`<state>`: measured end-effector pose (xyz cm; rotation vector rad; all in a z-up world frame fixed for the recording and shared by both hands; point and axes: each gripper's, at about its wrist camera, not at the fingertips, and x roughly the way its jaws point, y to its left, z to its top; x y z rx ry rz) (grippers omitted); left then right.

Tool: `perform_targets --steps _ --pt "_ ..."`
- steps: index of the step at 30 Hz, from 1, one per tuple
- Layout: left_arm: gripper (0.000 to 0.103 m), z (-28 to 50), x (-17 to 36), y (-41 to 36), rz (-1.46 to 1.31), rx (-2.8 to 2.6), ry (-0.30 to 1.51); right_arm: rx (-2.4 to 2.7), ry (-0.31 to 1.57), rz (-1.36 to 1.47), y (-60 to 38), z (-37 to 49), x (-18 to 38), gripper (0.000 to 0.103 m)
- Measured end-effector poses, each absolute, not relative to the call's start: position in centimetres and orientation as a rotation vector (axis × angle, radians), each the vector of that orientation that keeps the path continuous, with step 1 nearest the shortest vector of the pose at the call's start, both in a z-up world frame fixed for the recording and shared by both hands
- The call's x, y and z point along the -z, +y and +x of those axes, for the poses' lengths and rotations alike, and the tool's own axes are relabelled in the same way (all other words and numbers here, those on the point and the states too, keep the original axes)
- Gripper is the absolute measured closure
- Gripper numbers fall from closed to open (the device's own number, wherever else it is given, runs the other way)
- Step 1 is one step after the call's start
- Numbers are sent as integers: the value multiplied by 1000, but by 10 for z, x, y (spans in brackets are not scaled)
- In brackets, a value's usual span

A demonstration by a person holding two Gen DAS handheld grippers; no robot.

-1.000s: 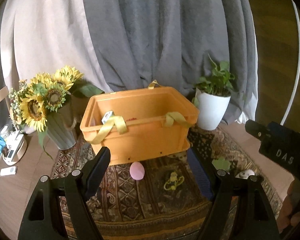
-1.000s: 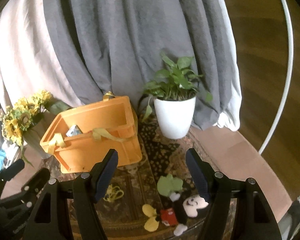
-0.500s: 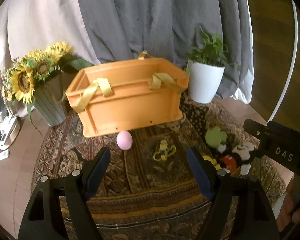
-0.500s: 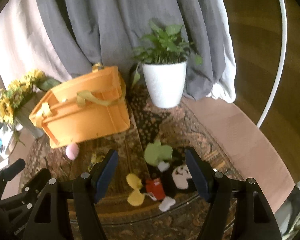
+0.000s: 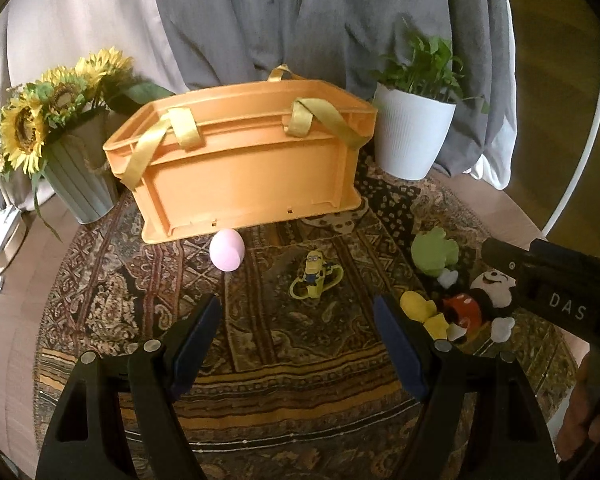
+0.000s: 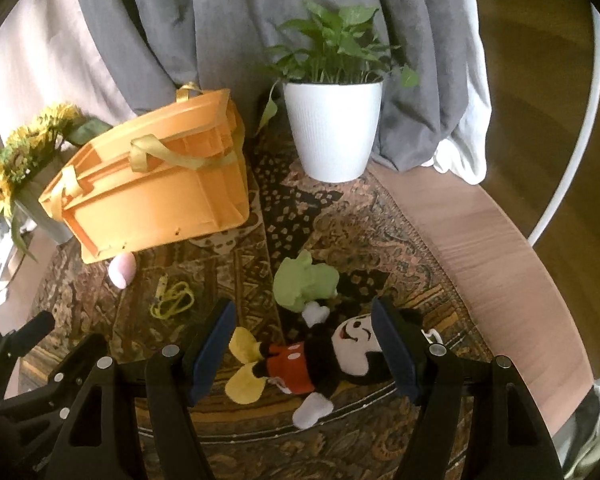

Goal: Organize soft objects
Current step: 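Lower the right tool onto the green plush while the left tool approaches the Minion keychain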

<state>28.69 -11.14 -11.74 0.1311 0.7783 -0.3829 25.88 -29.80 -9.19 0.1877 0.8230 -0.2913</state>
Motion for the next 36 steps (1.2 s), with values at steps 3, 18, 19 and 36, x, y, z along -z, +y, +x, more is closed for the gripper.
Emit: perform_targets --steps 3,18,19,36 --pt "24 292 123 -119 136 378 790 285 842 183 -304 266 96 32" --pt "24 319 145 -147 156 346 832 219 978 122 -327 308 128 32" --pt "24 321 147 -149 160 346 837 216 986 117 -328 309 131 32" --pt "24 357 186 -161 116 346 961 152 1138 87 -328 346 171 32"
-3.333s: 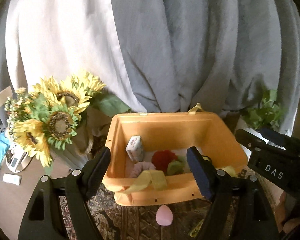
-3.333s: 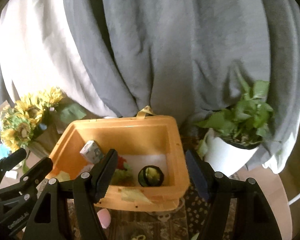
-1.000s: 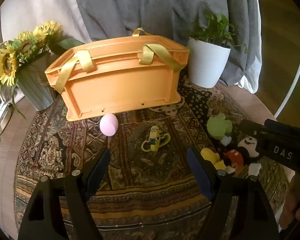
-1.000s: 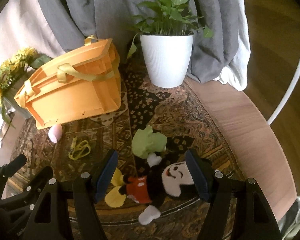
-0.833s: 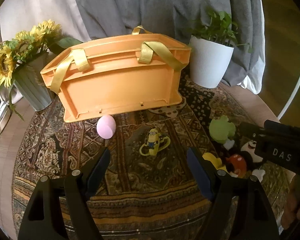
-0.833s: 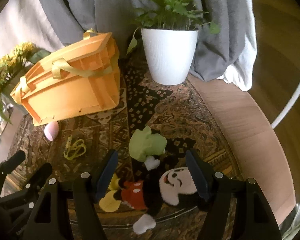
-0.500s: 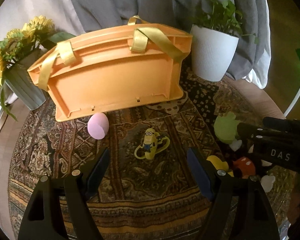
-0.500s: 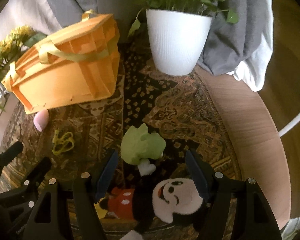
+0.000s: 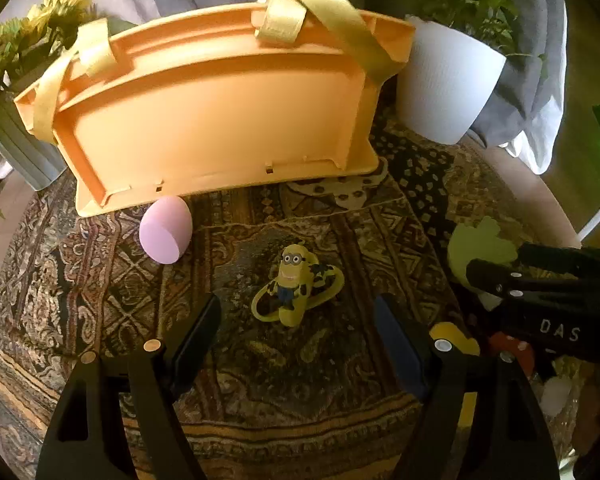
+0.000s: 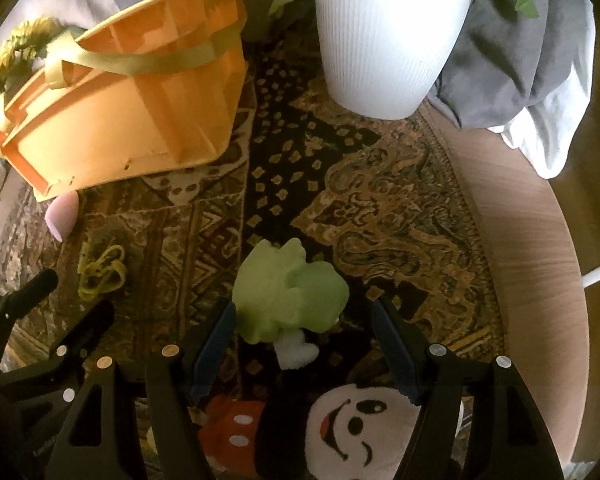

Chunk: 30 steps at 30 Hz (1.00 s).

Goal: Organize soft objects
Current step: 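Lower the right tool onto the green plush while the left tool approaches the Minion keychain, then close the right tool on the green plush while the left tool grasps the Minion keychain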

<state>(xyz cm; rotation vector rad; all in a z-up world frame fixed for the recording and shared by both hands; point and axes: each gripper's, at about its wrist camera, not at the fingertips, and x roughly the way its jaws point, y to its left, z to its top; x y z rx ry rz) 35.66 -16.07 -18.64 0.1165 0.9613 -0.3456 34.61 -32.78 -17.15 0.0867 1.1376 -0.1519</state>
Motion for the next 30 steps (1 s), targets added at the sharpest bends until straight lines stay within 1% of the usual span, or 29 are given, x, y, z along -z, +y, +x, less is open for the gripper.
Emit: perform_targets --steps 12,15,21,23,30 --pt "27 377 209 -171 74 322 1018 109 1164 91 -328 361 184 32" --pt "32 381 211 -175 88 307 1008 103 1165 87 -327 363 187 32" --pt "46 382 212 -177 109 299 993 101 1155 94 -328 363 191 33" --pt "47 381 212 -178 109 304 991 103 1147 88 -328 361 191 38" --pt "48 371 203 -170 101 320 982 89 1129 112 -327 354 185 38"
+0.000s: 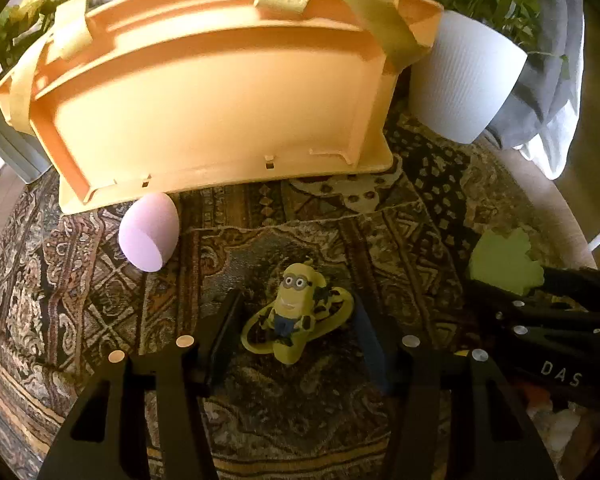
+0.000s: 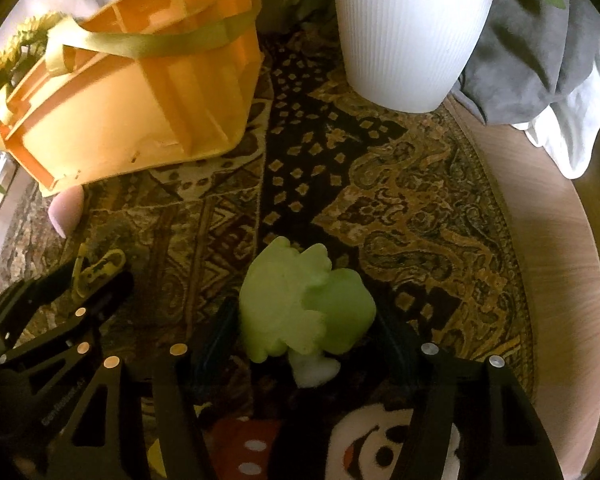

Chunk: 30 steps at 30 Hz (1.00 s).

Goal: Organize soft objects
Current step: 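Close the right tool on the green plush while the left tool grasps the Minion keychain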

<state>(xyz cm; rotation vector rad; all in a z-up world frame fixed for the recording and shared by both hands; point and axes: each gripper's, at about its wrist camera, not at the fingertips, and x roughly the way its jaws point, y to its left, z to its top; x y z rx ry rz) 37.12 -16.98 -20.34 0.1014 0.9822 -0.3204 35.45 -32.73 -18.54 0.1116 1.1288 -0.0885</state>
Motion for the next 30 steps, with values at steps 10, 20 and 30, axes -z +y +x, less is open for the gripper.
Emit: perform_targets --steps 10,20,30 --pt "48 357 177 -155 74 323 929 73 1065 114 -315 340 159 38" --pt "48 344 145 -134 42 308 858 44 991 105 -294 328 130 38" --pt "48 330 113 -102 17 282 778 18 912 101 -267 320 104 38"
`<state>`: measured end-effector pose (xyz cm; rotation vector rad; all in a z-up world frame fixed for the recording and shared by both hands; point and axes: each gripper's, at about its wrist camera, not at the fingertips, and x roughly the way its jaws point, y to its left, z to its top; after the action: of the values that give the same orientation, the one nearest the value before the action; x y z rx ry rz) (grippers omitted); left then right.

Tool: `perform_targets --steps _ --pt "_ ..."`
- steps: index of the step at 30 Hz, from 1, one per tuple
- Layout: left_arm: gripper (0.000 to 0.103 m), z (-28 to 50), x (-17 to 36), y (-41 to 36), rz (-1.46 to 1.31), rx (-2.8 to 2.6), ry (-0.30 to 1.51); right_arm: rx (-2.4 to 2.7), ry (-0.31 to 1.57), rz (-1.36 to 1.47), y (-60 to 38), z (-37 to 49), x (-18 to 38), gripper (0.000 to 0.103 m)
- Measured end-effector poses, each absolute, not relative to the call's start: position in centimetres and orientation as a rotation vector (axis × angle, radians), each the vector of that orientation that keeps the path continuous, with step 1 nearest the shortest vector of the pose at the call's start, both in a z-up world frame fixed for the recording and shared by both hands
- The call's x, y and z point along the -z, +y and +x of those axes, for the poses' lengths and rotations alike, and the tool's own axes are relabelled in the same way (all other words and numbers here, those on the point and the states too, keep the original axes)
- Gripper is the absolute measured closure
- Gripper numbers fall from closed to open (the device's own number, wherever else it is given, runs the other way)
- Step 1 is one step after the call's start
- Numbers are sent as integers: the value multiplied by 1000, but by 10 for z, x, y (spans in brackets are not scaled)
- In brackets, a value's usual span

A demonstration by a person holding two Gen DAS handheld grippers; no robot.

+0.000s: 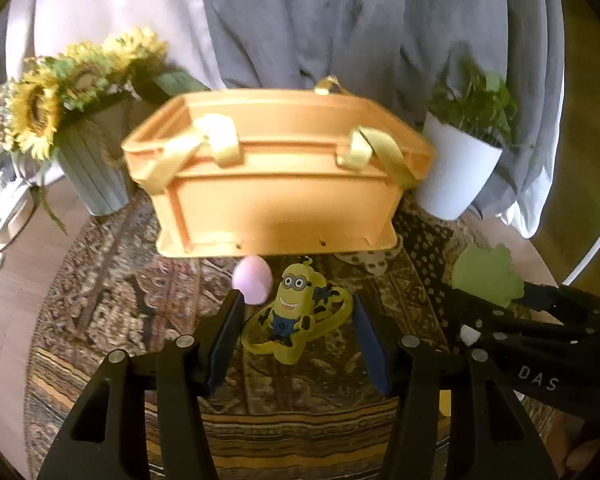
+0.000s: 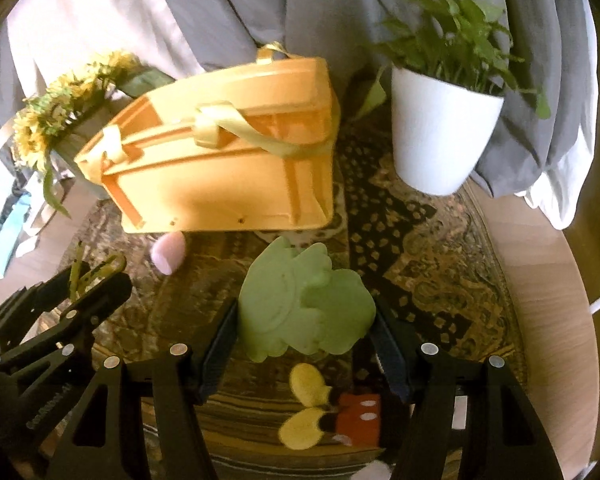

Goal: Organize soft objects
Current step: 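Close the right tool on the green plush while the left tool grasps the Minion keychain, then lift the green plush and Minion keychain over the orange crate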

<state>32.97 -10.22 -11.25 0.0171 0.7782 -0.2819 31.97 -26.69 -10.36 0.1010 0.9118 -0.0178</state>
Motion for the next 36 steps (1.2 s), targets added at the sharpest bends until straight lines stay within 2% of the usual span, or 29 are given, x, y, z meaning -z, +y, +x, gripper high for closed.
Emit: perform_targets --steps 16,36 --pt "48 316 60 -44 13 250 634 -8 754 111 -212 315 53 38" --pt "48 328 9 -28 17 255 488 -6 609 120 -195 333 7 38"
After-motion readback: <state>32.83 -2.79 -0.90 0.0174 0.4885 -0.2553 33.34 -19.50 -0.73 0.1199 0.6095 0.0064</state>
